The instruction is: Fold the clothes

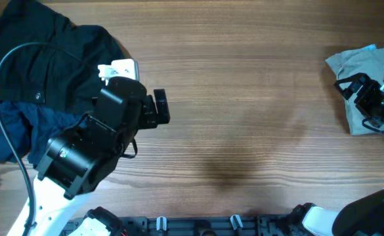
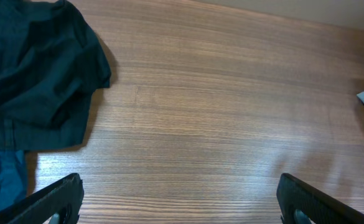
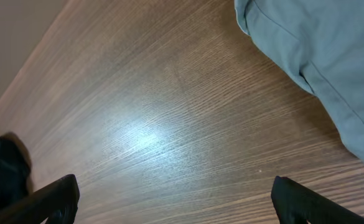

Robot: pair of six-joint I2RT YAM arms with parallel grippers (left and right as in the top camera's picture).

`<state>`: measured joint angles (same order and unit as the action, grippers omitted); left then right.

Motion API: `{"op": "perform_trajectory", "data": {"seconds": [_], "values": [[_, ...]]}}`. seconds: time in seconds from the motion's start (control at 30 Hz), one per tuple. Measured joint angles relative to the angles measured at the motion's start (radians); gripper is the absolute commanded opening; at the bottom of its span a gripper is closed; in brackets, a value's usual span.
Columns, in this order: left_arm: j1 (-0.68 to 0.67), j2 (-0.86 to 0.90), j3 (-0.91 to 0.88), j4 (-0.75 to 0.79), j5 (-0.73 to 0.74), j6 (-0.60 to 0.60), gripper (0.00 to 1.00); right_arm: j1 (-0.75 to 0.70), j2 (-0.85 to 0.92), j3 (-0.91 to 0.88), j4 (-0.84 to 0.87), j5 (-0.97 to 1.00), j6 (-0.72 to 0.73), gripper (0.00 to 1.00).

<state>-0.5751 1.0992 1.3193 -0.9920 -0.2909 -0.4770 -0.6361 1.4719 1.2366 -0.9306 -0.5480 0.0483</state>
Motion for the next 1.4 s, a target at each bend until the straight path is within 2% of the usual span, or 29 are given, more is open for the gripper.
{"op": "perform_trajectory", "data": {"seconds": [0.5, 0.6, 0.67, 0.73, 0.8, 0.9, 1.0, 1.2, 1.27, 1.4], "values": [[0.0, 0.001, 0.0, -0.016, -0.005, 0.0, 1.0, 0.0, 0.0, 0.0, 0.003, 0.0, 0.0, 1.0], [0.006, 0.0, -0.005, 0.113, -0.029, 0.011, 1.0, 0.0, 0.0, 0.0, 0.003, 0.0, 0.0, 1.0], [0.056, -0.002, -0.023, 0.306, -0.003, 0.069, 1.0, 0.0, 0.0, 0.0, 0.006, 0.0, 0.0, 1.0], [0.145, -0.016, -0.063, 0.463, 0.085, 0.155, 1.0, 0.0, 0.0, 0.0, 0.009, 0.0, 0.0, 1.0], [0.254, -0.066, -0.165, 0.65, 0.246, 0.249, 1.0, 0.0, 0.0, 0.0, 0.014, 0.0, 0.0, 1.0], [0.37, -0.185, -0.356, 0.858, 0.414, 0.313, 1.0, 0.0, 0.0, 0.0, 0.031, 0.002, 0.0, 1.0], [0.406, -0.341, -0.57, 0.995, 0.524, 0.343, 1.0, 0.0, 0.0, 0.0, 0.034, 0.004, 0.0, 1.0], [0.424, -0.618, -1.022, 1.227, 0.566, 0.358, 1.0, 0.0, 0.0, 0.0, 0.034, 0.006, 0.0, 1.0], [0.447, -0.69, -1.12, 1.284, 0.569, 0.36, 1.0, 0.0, 0.0, 0.0, 0.035, 0.007, 0.0, 1.0], [0.504, -0.831, -1.25, 1.261, 0.569, 0.36, 1.0, 0.0, 0.0, 0.0, 0.034, 0.007, 0.0, 1.0]]}}
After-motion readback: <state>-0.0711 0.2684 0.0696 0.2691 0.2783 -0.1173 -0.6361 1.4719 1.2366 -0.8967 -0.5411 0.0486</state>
